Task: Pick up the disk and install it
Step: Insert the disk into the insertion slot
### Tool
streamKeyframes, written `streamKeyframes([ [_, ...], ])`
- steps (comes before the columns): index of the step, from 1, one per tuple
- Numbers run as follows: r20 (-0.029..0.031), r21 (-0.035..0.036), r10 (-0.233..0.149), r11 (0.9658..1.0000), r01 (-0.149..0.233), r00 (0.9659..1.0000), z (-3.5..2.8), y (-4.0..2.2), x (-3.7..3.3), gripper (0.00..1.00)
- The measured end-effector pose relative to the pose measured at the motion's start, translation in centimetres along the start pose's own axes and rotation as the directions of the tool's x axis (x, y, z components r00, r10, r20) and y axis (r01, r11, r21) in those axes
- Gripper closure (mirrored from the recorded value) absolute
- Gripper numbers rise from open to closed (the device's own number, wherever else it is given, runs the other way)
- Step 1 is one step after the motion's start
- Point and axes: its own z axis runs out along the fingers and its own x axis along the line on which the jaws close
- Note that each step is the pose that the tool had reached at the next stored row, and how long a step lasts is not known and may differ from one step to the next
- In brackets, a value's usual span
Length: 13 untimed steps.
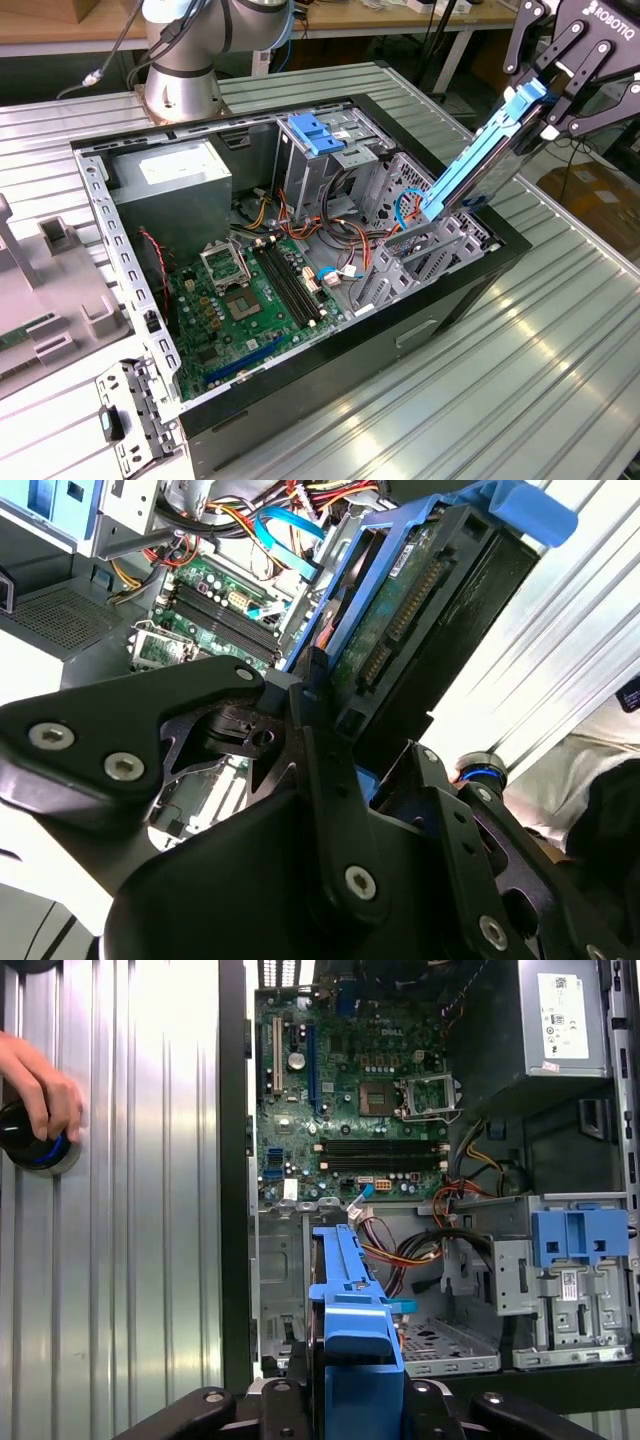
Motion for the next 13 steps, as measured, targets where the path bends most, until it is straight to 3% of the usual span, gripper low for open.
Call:
streamKeyframes([
  [13,0.0,0.0,0.0,1.0,0.0,1.0,0.23,0.0,0.03,0.64],
])
